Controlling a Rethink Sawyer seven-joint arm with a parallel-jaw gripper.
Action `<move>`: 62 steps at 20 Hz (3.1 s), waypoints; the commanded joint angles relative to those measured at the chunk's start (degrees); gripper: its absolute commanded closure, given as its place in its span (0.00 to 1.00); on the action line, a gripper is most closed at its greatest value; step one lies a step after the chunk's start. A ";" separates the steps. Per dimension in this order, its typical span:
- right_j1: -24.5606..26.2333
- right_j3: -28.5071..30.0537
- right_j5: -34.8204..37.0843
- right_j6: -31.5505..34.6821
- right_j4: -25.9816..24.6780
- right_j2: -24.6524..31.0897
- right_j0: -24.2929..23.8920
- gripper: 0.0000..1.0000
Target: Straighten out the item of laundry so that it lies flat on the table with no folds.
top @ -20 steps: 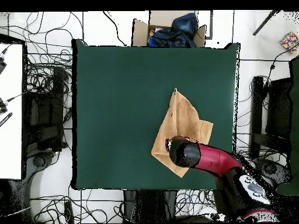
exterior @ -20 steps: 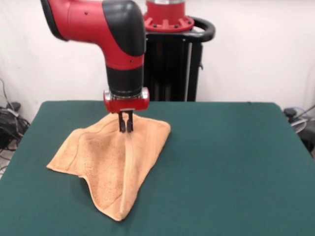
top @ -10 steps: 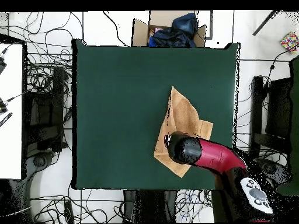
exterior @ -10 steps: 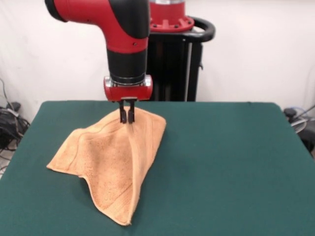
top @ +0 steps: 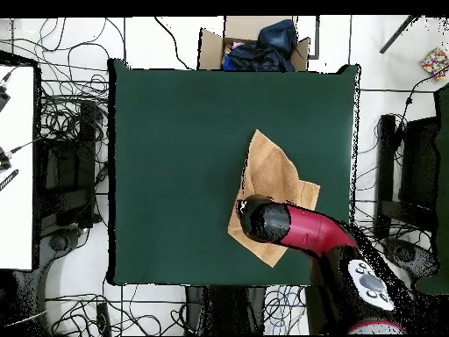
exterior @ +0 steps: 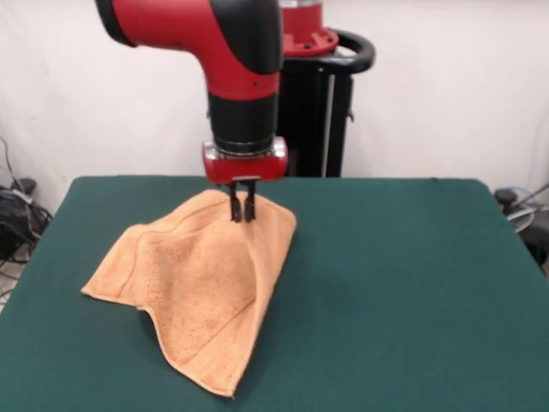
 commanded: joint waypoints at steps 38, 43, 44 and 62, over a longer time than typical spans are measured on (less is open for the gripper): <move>7.73 -5.52 -3.79 3.79 3.63 0.03 -0.92 1.00; 9.84 -11.02 -0.31 0.91 -0.15 2.19 -4.98 1.00; 10.31 -11.90 0.36 0.59 -0.65 2.62 -5.57 1.00; 12.95 -18.52 5.10 -0.93 -9.04 7.91 -12.03 1.00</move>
